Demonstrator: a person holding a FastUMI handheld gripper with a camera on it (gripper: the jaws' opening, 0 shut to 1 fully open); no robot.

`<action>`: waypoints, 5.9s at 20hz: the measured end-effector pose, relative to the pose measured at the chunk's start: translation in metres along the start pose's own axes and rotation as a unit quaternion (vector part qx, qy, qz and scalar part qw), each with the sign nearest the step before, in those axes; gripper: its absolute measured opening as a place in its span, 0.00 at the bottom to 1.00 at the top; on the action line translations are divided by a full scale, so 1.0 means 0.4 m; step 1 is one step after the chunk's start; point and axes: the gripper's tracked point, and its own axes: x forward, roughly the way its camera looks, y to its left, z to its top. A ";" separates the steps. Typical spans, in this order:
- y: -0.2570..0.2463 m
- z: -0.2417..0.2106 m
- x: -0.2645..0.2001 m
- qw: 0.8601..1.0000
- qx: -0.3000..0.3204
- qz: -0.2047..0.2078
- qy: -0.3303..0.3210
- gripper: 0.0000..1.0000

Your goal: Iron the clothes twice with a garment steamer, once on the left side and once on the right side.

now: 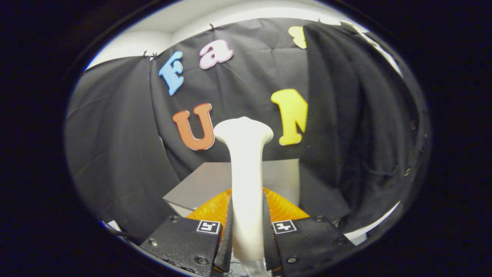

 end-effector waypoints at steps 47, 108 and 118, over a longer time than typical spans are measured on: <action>-0.671 -0.136 -0.328 0.974 -0.020 -0.224 0.020 0.36; -1.015 0.263 -0.517 0.967 0.010 -0.244 -0.075 0.36; -1.016 0.262 -0.426 0.963 -0.018 -0.262 -0.064 0.36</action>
